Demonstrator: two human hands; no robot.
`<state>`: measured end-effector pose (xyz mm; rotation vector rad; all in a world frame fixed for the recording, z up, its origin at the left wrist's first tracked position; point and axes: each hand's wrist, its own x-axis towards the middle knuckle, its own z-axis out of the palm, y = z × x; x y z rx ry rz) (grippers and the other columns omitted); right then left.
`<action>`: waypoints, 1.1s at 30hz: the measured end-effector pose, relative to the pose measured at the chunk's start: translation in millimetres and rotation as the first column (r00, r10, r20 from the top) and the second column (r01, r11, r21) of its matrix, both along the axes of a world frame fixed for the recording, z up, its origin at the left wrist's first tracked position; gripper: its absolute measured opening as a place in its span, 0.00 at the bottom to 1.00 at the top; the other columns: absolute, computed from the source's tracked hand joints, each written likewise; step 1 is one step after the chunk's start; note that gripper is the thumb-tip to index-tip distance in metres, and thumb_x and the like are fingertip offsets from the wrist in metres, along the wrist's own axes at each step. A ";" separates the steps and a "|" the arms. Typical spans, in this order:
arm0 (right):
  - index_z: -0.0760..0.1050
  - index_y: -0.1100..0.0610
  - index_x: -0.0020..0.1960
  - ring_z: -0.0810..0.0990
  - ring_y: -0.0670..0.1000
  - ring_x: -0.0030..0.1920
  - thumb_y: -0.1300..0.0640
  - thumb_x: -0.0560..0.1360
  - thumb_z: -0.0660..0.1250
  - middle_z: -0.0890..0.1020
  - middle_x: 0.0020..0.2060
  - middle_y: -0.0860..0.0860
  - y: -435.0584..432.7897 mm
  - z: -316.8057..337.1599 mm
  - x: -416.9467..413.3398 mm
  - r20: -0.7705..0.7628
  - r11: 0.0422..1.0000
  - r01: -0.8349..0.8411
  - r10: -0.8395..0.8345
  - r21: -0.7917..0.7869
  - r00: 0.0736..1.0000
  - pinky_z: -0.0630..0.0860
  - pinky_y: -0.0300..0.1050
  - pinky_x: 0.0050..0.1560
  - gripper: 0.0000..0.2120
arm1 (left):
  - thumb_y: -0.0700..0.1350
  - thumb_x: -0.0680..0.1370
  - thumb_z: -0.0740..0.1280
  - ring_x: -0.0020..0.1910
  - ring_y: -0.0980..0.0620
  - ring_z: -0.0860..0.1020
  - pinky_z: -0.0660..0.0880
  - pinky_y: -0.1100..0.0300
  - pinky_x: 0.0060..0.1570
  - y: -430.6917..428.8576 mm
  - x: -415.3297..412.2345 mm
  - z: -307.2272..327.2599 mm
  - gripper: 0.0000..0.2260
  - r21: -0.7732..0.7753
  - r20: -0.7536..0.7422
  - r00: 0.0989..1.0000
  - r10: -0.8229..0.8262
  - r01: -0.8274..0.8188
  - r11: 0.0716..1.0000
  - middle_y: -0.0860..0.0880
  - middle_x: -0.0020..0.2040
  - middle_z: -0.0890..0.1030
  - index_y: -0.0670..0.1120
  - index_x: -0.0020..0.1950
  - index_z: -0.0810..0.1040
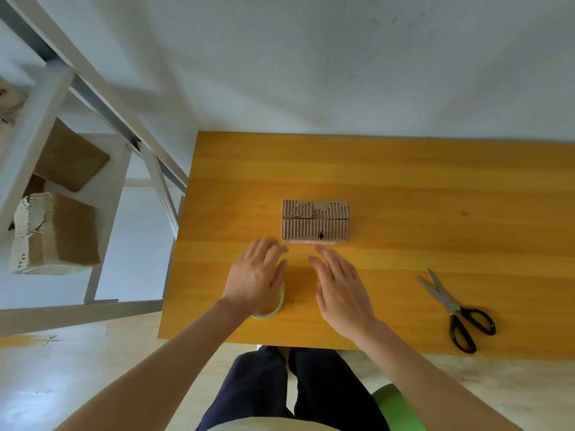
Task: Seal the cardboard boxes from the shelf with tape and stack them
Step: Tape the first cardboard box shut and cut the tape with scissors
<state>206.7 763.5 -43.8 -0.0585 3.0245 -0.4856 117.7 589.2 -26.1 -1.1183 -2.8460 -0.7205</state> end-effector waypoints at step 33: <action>0.76 0.59 0.64 0.74 0.48 0.63 0.57 0.81 0.62 0.78 0.62 0.51 -53.1 43.6 -52.9 0.282 0.613 0.429 -0.326 -0.663 0.902 0.72 0.37 0.59 0.13 | 0.42 0.76 0.69 0.62 0.54 0.76 0.46 0.59 0.73 -62.6 9.0 0.7 0.09 0.019 0.336 0.929 0.152 -0.168 0.986 0.52 0.56 0.81 0.47 0.56 0.79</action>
